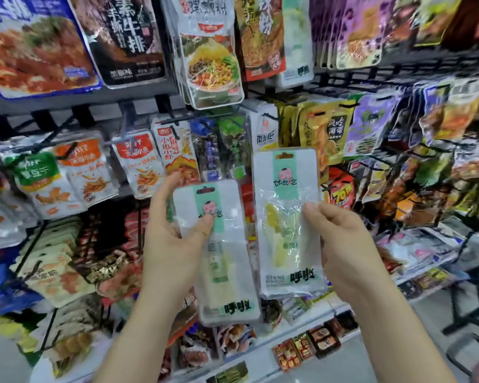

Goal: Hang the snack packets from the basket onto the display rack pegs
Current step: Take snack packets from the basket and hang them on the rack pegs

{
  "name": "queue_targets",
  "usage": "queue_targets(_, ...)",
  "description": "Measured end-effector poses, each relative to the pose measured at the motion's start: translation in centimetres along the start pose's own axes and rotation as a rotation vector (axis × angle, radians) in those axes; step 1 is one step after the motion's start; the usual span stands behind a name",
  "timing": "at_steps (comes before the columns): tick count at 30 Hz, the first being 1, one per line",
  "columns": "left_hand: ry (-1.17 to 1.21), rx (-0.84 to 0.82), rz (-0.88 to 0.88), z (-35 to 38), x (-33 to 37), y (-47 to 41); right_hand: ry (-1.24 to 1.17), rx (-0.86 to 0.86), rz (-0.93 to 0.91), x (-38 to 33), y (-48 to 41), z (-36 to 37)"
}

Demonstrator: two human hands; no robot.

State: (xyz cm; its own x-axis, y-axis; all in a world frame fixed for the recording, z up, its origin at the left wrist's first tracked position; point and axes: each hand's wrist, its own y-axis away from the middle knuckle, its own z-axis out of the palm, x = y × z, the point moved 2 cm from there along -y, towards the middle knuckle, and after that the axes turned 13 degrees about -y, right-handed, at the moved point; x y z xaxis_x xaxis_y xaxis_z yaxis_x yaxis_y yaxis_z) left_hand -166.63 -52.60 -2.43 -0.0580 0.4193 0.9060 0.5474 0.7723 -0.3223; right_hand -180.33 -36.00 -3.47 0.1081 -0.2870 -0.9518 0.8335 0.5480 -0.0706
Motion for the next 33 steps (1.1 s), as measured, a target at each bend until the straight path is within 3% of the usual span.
queue_targets(5,-0.007,-0.036,0.074,6.6,2.3,1.4,-0.046,-0.02,0.008,-1.9,-0.5,-6.1)
queue_targets(8,-0.047,-0.057,0.081,10.9,3.7,2.6,0.014,0.018,-0.078,-3.0,-1.0,-10.2)
queue_targets(13,-0.042,-0.189,0.007,18.7,4.5,5.3,0.231,-0.074,-0.2,-3.9,-1.4,-17.4)
queue_targets(16,-0.012,-0.265,-0.086,23.0,4.5,7.3,0.321,-0.027,-0.115,-2.8,-1.5,-20.9)
queue_targets(20,-0.077,-0.257,-0.201,27.6,4.5,9.1,0.114,0.039,0.053,-1.6,-1.9,-24.4)
queue_targets(27,-0.03,-0.232,-0.314,29.2,5.3,8.3,0.185,-0.094,0.045,-1.1,-3.8,-24.7)
queue_targets(33,0.029,-0.094,-0.211,26.7,7.4,3.6,0.147,-0.219,-0.072,-4.1,-7.4,-20.3)
